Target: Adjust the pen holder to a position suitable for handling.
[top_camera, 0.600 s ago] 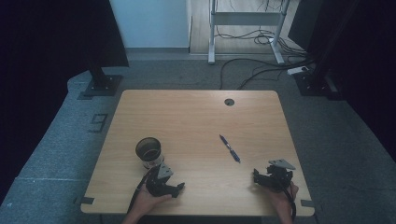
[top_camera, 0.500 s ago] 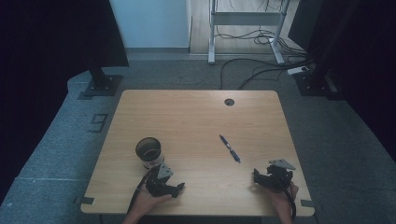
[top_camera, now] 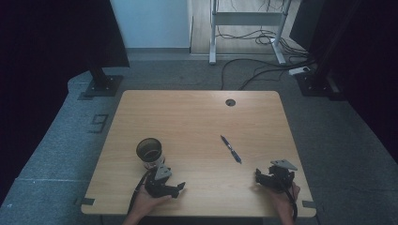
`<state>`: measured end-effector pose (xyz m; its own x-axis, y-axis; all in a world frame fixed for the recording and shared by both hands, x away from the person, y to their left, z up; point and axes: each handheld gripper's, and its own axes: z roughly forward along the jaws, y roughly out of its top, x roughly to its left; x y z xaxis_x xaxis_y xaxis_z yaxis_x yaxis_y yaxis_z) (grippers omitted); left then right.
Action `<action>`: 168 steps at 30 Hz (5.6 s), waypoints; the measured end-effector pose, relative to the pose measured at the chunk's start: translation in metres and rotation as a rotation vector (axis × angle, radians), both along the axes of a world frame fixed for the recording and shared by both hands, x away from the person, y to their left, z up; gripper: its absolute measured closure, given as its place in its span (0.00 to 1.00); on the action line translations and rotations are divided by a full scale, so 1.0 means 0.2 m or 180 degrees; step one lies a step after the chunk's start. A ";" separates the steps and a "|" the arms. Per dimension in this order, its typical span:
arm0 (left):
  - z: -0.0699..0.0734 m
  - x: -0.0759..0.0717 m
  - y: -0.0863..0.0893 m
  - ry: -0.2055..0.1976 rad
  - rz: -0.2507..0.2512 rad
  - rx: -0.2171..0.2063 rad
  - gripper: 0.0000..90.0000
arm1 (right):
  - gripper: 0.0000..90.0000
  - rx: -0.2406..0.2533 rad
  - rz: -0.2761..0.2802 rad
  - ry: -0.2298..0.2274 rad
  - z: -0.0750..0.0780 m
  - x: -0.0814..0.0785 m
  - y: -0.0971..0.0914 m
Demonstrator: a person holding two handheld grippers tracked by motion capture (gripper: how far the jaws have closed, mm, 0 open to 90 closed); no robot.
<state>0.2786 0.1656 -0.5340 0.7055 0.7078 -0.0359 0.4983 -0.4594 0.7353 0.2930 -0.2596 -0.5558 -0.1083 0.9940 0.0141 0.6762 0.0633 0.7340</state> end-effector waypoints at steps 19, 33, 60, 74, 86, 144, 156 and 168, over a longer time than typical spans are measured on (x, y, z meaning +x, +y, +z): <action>0.25 -0.04 0.22 -0.0282 0.0186 -0.0447 0.18 | 0.13 0.0001 -0.0025 -0.0019 0.00 0.00 0.00; 0.36 -0.05 0.39 -0.0405 0.0384 -0.0496 0.17 | 0.14 -0.0002 -0.0025 -0.0027 0.00 0.00 -0.01; 0.27 0.04 0.55 -0.0189 0.0851 -0.0457 0.06 | 0.14 -0.0005 -0.0029 -0.0030 0.00 0.01 -0.01; 0.19 0.09 0.49 -0.0105 0.0797 -0.0354 0.05 | 0.14 0.0000 -0.0035 -0.0026 0.00 0.01 0.00; 0.15 0.14 0.44 -0.0087 0.0790 -0.0260 0.05 | 0.14 0.0000 -0.0040 -0.0027 0.00 0.01 0.00; 0.19 0.20 0.32 -0.0483 0.0742 -0.0310 0.11 | 0.14 -0.0007 -0.0038 -0.0027 0.00 0.01 -0.01; 0.22 0.17 0.21 -0.0466 0.0681 -0.0284 0.11 | 0.14 0.0004 -0.0068 -0.0021 0.00 0.01 -0.01; 0.28 0.24 0.08 -0.0444 0.0686 -0.0316 0.11 | 0.14 -0.0001 -0.0059 -0.0027 0.00 0.02 -0.01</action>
<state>0.3264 0.1813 -0.4775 0.5419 0.8401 -0.0255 0.4674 -0.2760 0.8398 0.2962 -0.2611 -0.5555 -0.0899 0.9959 0.0129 0.6710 0.0510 0.7397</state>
